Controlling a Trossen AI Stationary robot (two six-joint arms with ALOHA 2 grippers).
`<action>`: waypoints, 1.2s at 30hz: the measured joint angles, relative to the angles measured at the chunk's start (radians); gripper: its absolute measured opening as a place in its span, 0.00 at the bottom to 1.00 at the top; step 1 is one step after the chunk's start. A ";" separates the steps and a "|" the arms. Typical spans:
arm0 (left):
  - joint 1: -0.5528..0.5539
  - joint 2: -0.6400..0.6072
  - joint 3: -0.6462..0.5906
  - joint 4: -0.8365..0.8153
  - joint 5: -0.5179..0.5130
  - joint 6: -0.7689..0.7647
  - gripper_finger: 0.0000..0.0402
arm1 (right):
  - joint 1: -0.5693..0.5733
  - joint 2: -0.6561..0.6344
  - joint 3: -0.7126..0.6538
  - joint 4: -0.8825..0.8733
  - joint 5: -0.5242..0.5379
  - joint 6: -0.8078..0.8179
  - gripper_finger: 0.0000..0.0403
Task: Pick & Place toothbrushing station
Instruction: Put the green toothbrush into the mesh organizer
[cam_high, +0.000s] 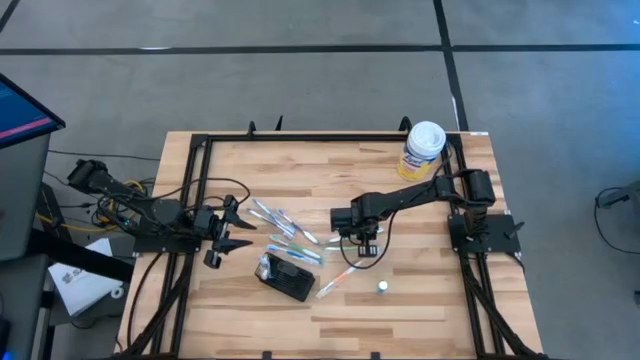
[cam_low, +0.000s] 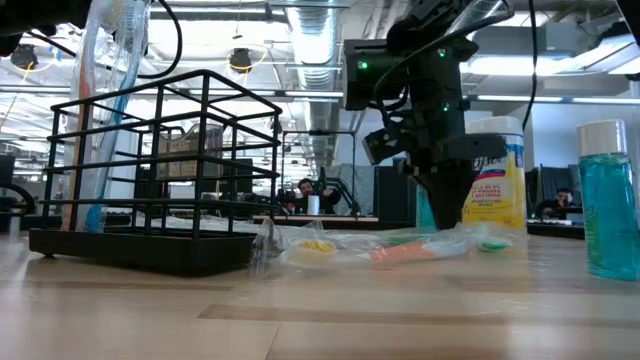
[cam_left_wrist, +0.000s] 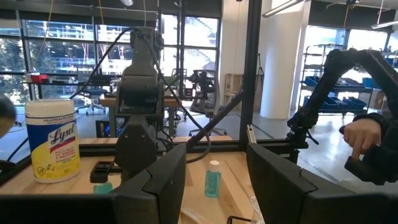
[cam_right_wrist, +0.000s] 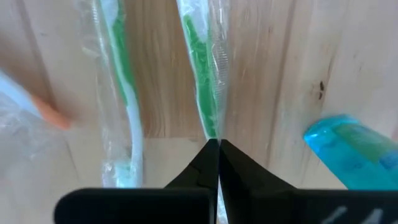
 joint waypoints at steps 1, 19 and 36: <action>0.000 0.000 0.000 0.000 0.000 0.000 0.41 | 0.001 -0.001 0.008 -0.005 0.000 0.000 0.00; 0.000 0.000 0.000 0.019 -0.039 0.019 0.41 | 0.030 -0.006 0.233 -0.202 0.138 -0.010 0.00; 0.000 0.000 0.000 0.071 -0.043 0.018 0.41 | 0.127 -0.007 0.539 -0.386 0.515 -0.035 0.00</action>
